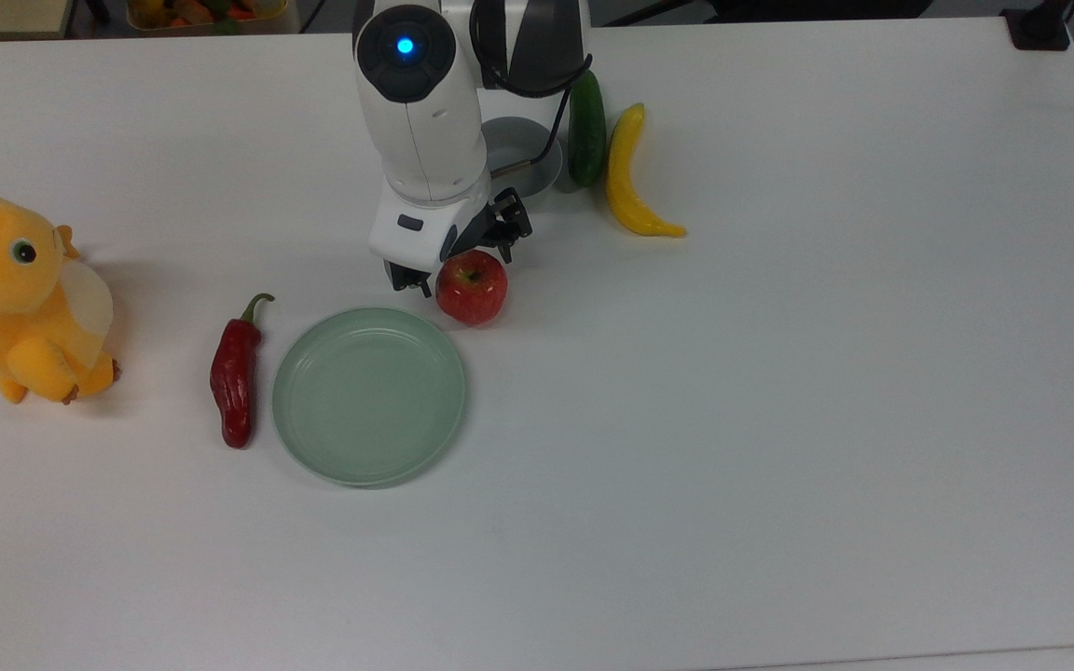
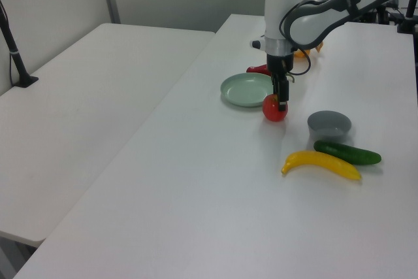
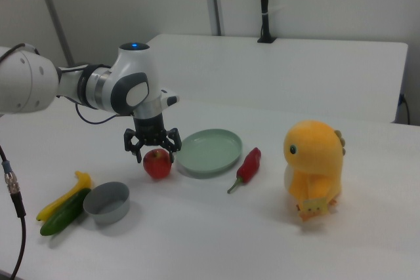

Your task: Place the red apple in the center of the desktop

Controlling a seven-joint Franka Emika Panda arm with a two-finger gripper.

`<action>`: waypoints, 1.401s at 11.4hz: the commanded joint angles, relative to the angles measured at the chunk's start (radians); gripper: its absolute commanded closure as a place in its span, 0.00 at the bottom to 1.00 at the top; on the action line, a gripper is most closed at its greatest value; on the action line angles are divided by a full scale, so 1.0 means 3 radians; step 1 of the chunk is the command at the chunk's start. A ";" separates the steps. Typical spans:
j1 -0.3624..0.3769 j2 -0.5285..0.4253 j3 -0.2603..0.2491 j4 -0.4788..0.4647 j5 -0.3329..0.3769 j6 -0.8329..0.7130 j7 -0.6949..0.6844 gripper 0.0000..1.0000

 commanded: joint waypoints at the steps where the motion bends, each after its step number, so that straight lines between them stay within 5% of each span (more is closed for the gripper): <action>1: 0.0011 -0.0255 0.0004 -0.0038 0.0028 0.0044 0.0334 0.00; 4: 0.0031 -0.0582 -0.0026 -0.0028 0.0008 -0.0185 0.0524 0.00; 11: 0.0138 -0.1247 -0.0098 0.0125 -0.0150 -0.1228 0.1817 0.00; 16: 0.0225 -0.1431 -0.0389 0.0115 -0.0181 -0.1383 0.1319 0.00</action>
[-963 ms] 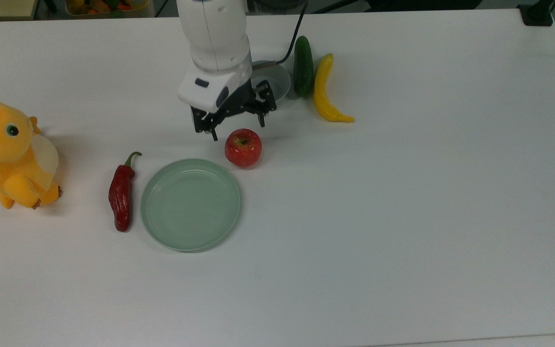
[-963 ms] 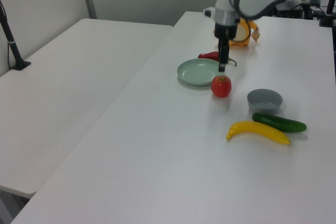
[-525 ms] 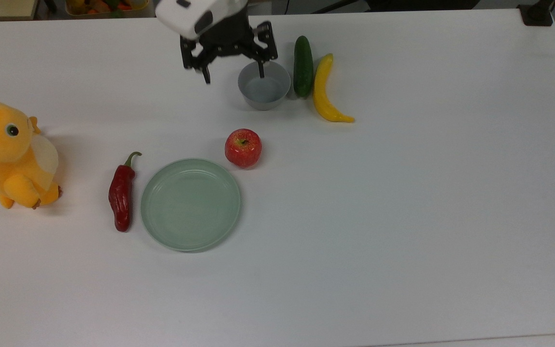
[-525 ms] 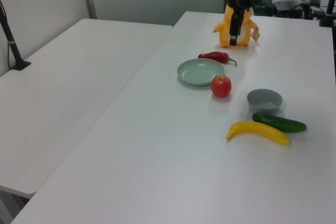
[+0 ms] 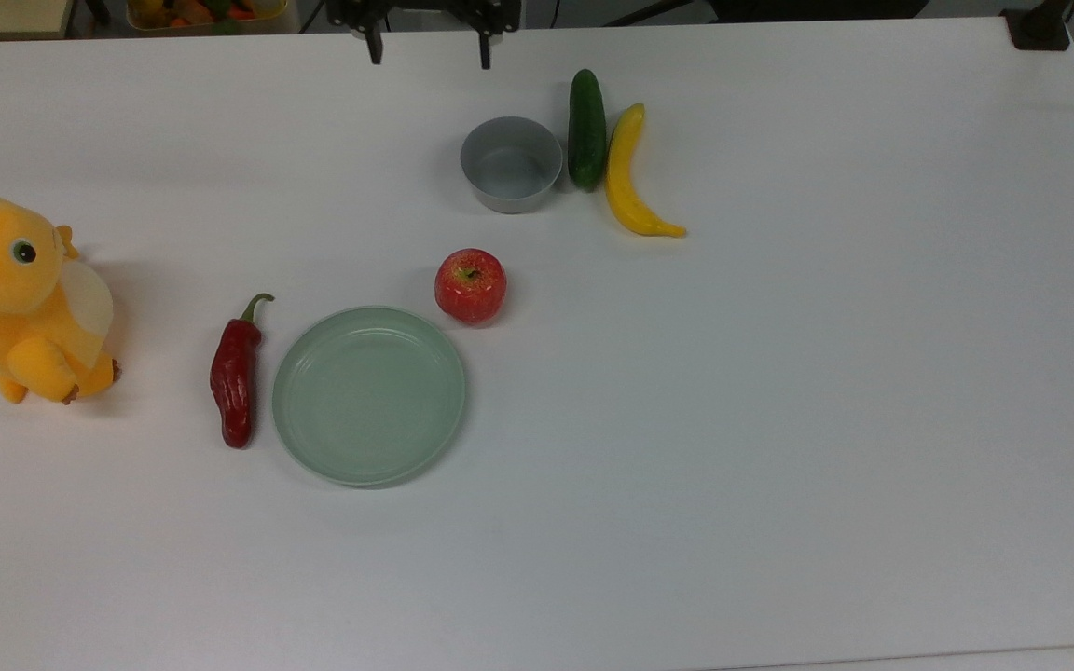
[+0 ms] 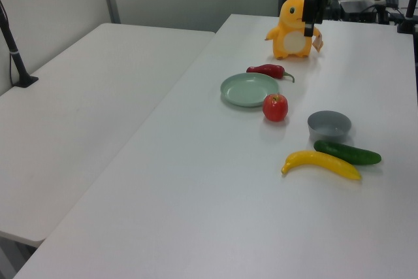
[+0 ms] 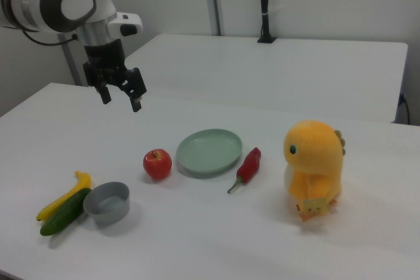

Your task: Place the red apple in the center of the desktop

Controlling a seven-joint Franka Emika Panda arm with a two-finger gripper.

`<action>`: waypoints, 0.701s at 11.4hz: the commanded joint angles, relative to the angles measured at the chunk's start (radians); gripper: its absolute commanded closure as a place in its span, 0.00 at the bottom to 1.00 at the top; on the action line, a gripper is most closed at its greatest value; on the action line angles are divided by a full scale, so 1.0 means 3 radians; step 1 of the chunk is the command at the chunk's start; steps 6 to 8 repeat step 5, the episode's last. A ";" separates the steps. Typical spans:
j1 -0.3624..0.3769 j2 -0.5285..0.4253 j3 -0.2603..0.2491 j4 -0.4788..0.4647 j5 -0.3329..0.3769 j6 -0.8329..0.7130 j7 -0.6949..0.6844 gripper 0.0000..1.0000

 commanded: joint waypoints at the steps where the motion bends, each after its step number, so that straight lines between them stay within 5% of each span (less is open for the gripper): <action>1: 0.0102 -0.0097 -0.0231 -0.0032 0.0006 -0.0057 -0.0412 0.00; 8: 0.0102 -0.0092 -0.0231 -0.0022 0.0012 -0.0021 -0.0398 0.00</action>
